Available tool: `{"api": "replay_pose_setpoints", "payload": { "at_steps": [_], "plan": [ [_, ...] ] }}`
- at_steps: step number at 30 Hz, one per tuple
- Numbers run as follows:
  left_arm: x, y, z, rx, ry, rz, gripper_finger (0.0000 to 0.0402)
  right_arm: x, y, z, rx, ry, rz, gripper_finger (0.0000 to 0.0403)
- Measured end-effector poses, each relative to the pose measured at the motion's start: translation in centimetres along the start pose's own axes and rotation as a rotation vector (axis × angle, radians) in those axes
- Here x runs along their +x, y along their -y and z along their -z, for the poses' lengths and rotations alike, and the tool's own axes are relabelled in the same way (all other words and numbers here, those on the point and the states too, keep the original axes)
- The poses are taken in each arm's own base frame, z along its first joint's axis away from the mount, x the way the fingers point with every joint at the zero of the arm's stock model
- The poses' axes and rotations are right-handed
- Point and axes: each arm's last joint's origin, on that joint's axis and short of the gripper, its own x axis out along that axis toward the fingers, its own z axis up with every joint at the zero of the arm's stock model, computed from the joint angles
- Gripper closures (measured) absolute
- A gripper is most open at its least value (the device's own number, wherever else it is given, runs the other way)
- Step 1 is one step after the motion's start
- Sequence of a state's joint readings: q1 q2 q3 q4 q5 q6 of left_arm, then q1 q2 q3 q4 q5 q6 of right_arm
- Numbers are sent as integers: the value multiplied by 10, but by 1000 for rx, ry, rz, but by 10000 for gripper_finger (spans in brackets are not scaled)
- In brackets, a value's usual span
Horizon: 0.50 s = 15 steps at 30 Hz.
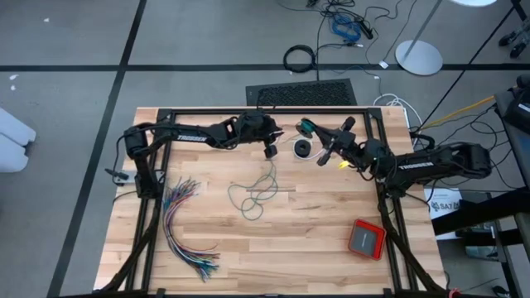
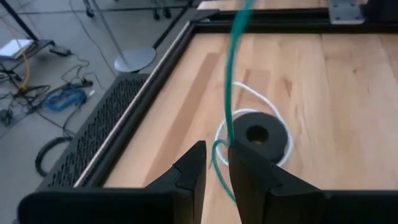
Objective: Coil cords
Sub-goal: Coil the green wire onto the spool
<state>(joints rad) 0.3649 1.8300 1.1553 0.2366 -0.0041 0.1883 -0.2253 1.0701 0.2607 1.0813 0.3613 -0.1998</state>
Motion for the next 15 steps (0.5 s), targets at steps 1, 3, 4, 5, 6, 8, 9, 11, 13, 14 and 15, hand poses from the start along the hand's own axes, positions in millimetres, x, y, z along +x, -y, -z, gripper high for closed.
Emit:
{"api": "replay_pose_setpoints", "payload": {
  "at_steps": [1,3,4,5,6,8,9,11,13,14,15],
  "plan": [
    [2,0,2,0,-2,-7,327,0,0,-1,-2,2,7,403],
    [4,1,2,-4,4,-9,327,-1,1,-2,-5,10,10,403],
    [4,1,2,-7,7,-9,327,-1,1,-3,-6,15,11,403],
    [4,1,1,-6,19,-9,327,-1,2,-4,-6,20,13,403],
    [4,2,-1,-5,37,-10,327,-2,2,-5,-5,23,13,403],
    [4,4,-5,-3,74,-10,327,-2,2,-5,-9,24,13,403],
    [4,5,-6,-2,90,-11,327,-2,2,-6,-11,25,13,403],
    [3,6,-9,-1,115,-11,327,-2,2,-5,-12,24,14,403],
    [3,6,-9,0,115,-9,327,-2,2,-5,-12,24,14,403],
    [3,6,-8,1,105,-7,327,-2,2,-5,-12,24,16,403],
    [4,6,-7,5,89,-5,327,-2,2,-5,-16,22,21,403]
  ]
}}
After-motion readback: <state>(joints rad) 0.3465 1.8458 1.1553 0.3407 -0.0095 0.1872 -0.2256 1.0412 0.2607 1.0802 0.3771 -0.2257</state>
